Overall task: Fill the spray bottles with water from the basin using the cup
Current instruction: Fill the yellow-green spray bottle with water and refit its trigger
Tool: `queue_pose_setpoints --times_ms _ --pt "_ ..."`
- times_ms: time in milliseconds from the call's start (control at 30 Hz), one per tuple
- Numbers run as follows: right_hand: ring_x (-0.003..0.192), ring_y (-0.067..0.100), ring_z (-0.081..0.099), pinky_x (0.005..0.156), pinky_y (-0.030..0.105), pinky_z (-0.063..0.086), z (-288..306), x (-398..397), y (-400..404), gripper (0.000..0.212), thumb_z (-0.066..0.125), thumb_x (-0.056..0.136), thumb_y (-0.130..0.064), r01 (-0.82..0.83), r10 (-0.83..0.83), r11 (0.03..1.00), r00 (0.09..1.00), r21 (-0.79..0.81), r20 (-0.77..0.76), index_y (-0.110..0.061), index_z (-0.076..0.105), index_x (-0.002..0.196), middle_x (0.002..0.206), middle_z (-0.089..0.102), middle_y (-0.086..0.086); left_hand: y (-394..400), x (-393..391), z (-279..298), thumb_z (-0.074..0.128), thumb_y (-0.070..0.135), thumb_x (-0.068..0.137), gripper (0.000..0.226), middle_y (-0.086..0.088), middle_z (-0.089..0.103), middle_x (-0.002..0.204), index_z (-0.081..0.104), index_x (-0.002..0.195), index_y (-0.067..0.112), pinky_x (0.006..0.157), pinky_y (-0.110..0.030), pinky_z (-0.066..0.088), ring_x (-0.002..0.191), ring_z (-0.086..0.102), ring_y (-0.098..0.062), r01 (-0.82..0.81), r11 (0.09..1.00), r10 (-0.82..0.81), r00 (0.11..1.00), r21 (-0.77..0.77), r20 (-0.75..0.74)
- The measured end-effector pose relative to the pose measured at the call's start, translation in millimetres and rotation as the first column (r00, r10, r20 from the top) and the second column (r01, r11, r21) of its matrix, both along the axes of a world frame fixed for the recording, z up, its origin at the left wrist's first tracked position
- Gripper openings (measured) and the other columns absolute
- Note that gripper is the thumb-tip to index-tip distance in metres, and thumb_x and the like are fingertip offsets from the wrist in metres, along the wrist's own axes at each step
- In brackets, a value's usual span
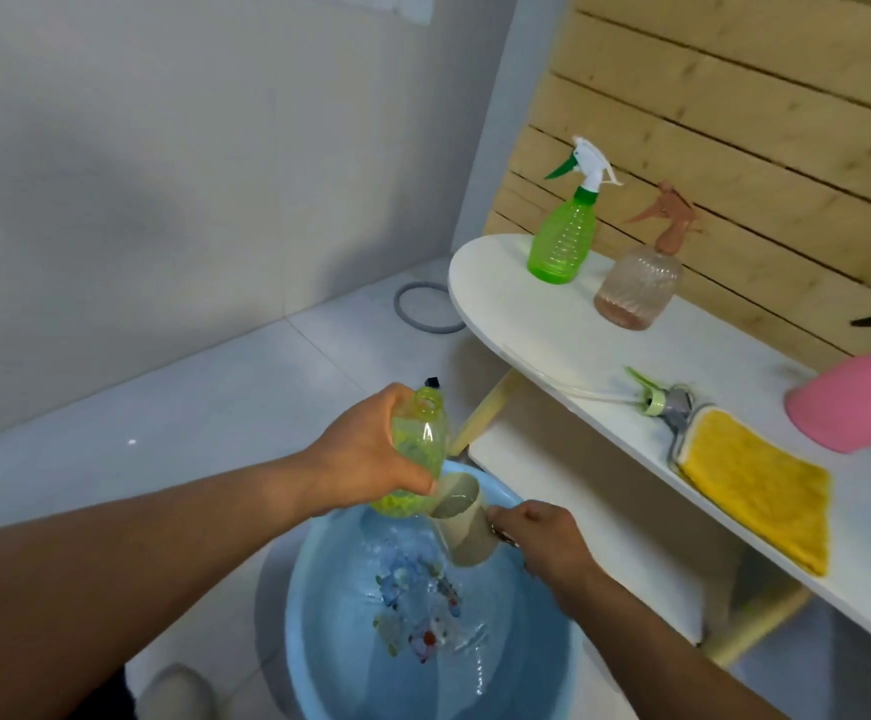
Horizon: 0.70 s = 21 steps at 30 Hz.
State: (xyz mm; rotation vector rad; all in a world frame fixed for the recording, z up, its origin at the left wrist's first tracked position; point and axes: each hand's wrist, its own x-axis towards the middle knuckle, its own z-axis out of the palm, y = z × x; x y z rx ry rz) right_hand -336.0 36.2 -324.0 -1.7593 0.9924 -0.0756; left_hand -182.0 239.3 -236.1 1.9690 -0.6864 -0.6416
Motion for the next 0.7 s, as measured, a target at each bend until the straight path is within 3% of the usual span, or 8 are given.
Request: queue_pose_setpoints --times_ms 133,300,400,567,700 --pt "0.056 0.013 0.043 0.052 0.025 0.034 52 -10 0 0.034 0.083 0.081 -0.034 0.017 -0.016 1.000 0.996 -0.008 0.085 -0.016 0.060 0.064 0.063 0.058 0.001 6 1 1 0.095 0.014 0.065 0.071 0.008 0.064 0.110 0.054 0.122 0.029 0.082 -0.032 0.057 0.099 0.064 -0.009 -0.051 0.999 0.050 0.998 0.017 0.032" --pt "0.044 0.001 0.043 0.042 0.011 0.035 112 -14 10 0.037 0.081 0.085 -0.023 0.015 -0.009 0.999 0.978 -0.028 0.207 -0.015 0.052 0.063 0.062 0.055 0.000 8 2 -2 0.094 0.015 0.066 0.070 0.010 0.062 0.107 0.054 0.121 0.030 0.073 -0.025 0.053 0.094 0.062 -0.007 -0.062 0.997 0.059 0.996 0.040 0.062" --pt "0.046 -0.002 0.045 0.044 0.009 0.036 138 -13 15 0.031 0.081 0.085 -0.025 -0.002 0.022 0.997 0.968 -0.076 0.252 -0.011 0.057 0.071 0.066 0.058 0.002 6 0 -5 0.094 0.016 0.065 0.070 0.011 0.063 0.107 0.054 0.120 0.032 0.070 -0.024 0.052 0.094 0.063 -0.007 -0.045 0.997 0.042 0.997 0.055 0.065" --pt "0.052 0.005 0.043 0.051 0.020 0.034 165 -5 18 0.030 0.082 0.083 -0.032 0.001 0.036 0.994 0.943 -0.111 0.332 -0.013 0.061 0.072 0.066 0.060 0.001 2 1 -8 0.097 0.029 0.060 0.078 0.013 0.064 0.112 0.053 0.124 0.035 0.089 -0.036 0.058 0.102 0.064 -0.010 -0.001 0.994 -0.009 0.996 0.108 0.093" --pt "0.062 0.015 0.041 0.054 0.029 0.032 177 1 17 0.033 0.083 0.080 -0.038 0.016 0.042 0.986 0.936 -0.163 0.348 -0.014 0.063 0.070 0.073 0.061 0.008 0 4 -10 0.096 0.039 0.054 0.082 0.013 0.065 0.113 0.053 0.124 0.037 0.091 -0.041 0.058 0.103 0.065 -0.011 0.027 0.991 -0.040 0.995 0.133 0.096"
